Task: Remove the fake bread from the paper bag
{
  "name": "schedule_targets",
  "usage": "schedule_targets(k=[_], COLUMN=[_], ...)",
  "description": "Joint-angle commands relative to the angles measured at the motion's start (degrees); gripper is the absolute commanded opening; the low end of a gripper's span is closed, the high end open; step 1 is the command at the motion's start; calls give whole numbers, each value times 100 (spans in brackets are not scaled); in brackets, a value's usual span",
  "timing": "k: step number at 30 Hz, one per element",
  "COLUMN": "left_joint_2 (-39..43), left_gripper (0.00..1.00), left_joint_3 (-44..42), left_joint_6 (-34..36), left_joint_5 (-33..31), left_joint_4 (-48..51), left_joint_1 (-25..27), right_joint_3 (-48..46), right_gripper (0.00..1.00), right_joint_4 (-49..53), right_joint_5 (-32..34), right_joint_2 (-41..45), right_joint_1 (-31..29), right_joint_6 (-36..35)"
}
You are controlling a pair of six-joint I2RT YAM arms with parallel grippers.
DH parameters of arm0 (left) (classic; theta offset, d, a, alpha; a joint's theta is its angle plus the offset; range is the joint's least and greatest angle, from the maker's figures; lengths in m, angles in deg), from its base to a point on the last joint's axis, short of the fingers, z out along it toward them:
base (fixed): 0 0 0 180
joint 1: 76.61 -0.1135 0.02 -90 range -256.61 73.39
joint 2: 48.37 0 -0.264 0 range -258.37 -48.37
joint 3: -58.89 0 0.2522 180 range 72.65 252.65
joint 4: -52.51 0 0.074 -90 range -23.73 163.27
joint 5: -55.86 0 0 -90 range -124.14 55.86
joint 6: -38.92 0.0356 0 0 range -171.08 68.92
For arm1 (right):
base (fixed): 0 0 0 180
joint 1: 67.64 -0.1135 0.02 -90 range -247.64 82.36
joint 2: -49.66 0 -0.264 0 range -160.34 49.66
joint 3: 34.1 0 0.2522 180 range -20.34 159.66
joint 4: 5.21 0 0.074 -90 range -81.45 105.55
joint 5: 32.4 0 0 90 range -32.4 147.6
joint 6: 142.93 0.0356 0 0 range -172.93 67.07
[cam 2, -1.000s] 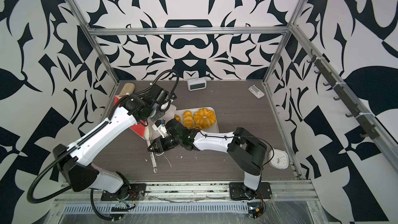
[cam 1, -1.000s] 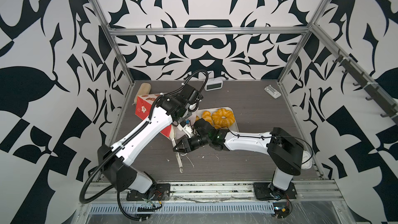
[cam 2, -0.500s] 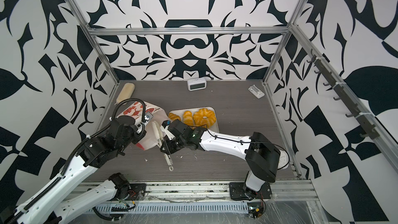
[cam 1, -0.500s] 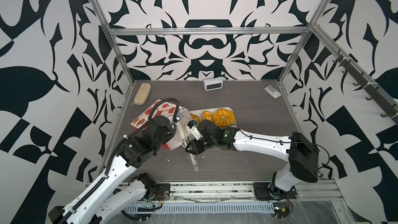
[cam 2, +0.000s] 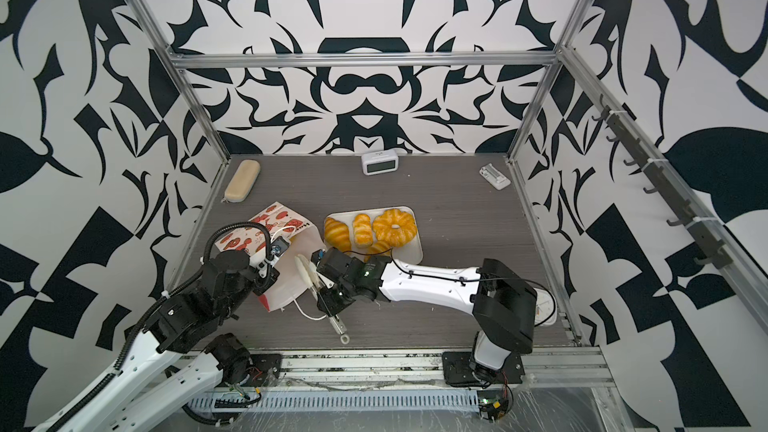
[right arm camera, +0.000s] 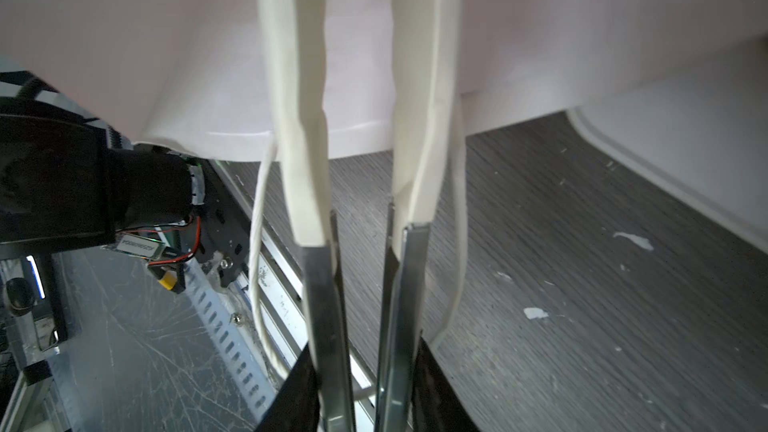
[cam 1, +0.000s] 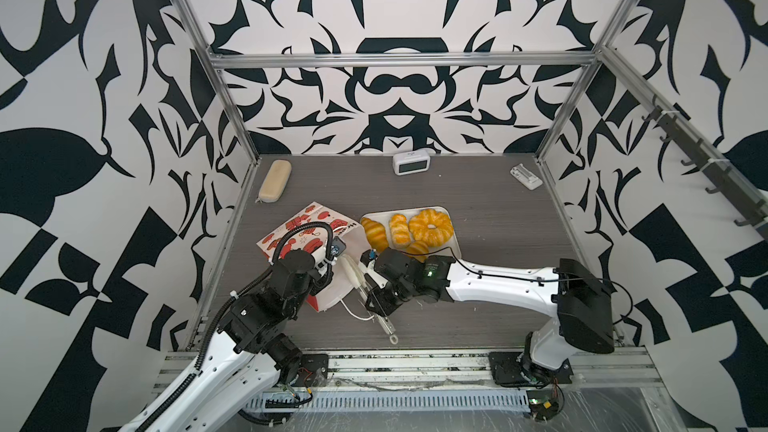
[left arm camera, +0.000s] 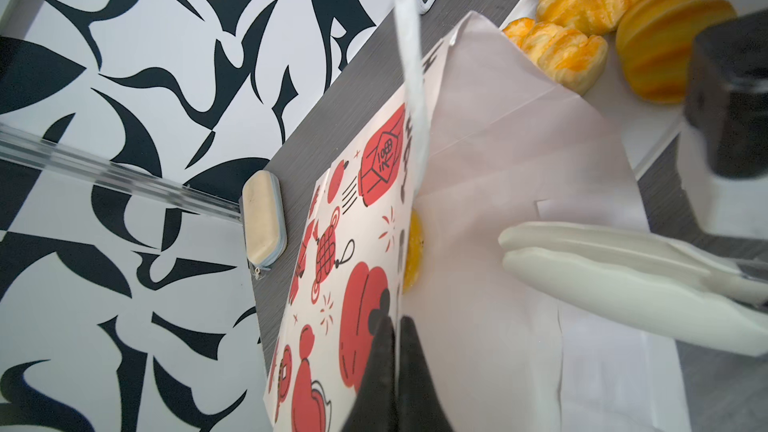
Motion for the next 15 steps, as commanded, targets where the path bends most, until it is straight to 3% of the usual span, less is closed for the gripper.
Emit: schedule_targets(k=[1, 8, 15], left_joint_2=[14, -65, -42], left_gripper=[0, 0, 0], left_joint_3=[-16, -76, -294], left_joint_6=[-14, 41, 115], left_joint_5=[142, 184, 77], left_joint_4=[-252, -334, -491], left_joint_1=[18, 18, 18], right_joint_3=[560, 922, 719], right_gripper=[35, 36, 36], right_joint_4=[358, 448, 125], right_joint_5=[178, -972, -2090], right_joint_2=[-64, -404, -387], right_joint_1=[32, 399, 956], right_joint_6=[-274, -149, 389])
